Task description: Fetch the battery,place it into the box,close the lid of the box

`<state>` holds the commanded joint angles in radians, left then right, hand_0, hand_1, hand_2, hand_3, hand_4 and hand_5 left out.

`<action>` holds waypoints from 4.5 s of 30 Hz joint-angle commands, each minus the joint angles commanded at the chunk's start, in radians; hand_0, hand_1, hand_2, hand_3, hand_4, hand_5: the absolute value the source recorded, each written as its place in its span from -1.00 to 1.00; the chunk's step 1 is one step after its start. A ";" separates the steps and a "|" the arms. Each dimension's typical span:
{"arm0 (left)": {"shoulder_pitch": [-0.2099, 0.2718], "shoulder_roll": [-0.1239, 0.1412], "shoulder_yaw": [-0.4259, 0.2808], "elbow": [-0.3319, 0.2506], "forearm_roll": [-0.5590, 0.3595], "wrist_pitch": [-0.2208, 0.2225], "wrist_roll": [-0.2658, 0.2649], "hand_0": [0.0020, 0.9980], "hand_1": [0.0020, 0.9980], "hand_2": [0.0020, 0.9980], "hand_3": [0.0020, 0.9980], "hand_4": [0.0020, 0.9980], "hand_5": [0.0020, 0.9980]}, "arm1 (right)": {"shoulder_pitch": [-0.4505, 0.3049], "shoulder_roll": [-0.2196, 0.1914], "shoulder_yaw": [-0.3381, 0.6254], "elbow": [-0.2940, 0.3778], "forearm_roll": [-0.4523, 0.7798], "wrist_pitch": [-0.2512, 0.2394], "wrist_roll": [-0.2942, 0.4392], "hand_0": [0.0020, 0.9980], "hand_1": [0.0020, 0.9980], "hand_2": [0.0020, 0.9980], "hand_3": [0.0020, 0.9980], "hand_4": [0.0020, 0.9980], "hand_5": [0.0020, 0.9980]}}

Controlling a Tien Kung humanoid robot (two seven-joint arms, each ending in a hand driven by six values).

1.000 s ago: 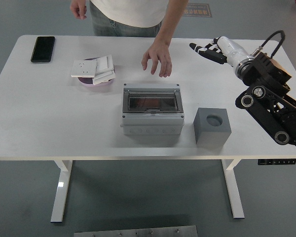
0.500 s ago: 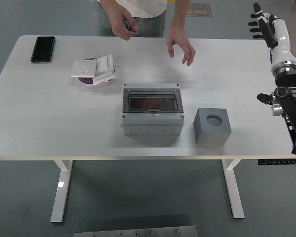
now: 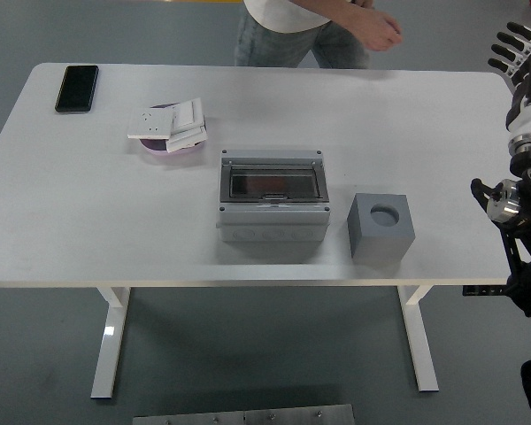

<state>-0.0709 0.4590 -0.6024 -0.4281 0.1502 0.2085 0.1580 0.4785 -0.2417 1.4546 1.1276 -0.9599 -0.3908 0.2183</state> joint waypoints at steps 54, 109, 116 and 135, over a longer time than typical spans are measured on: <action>0.008 0.006 0.012 0.002 -0.031 -0.003 -0.004 0.17 0.49 0.31 0.19 0.44 -0.52 | -0.053 0.013 -0.008 0.072 -0.008 0.033 -0.046 0.22 0.23 0.24 0.25 0.69 0.94; -0.002 0.006 0.033 0.008 -0.070 -0.009 -0.016 0.17 0.49 0.31 0.19 0.43 -0.51 | -0.099 0.048 0.001 0.106 -0.067 0.224 -0.095 0.49 0.39 0.37 0.35 0.48 -0.21; -0.003 0.006 0.046 0.010 -0.092 -0.010 -0.023 0.17 0.49 0.30 0.19 0.43 -0.51 | -0.100 0.047 -0.006 0.105 -0.068 0.223 -0.096 0.51 0.39 0.39 0.36 0.47 -0.30; -0.002 0.011 0.043 0.010 -0.095 -0.009 -0.018 0.17 0.48 0.30 0.20 0.43 -0.51 | -0.105 0.050 0.000 0.106 -0.062 0.228 -0.097 0.51 0.40 0.41 0.37 0.53 -0.32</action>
<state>-0.0725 0.4702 -0.5596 -0.4181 0.0555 0.1990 0.1398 0.3733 -0.1914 1.4545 1.2334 -1.0224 -0.1627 0.1210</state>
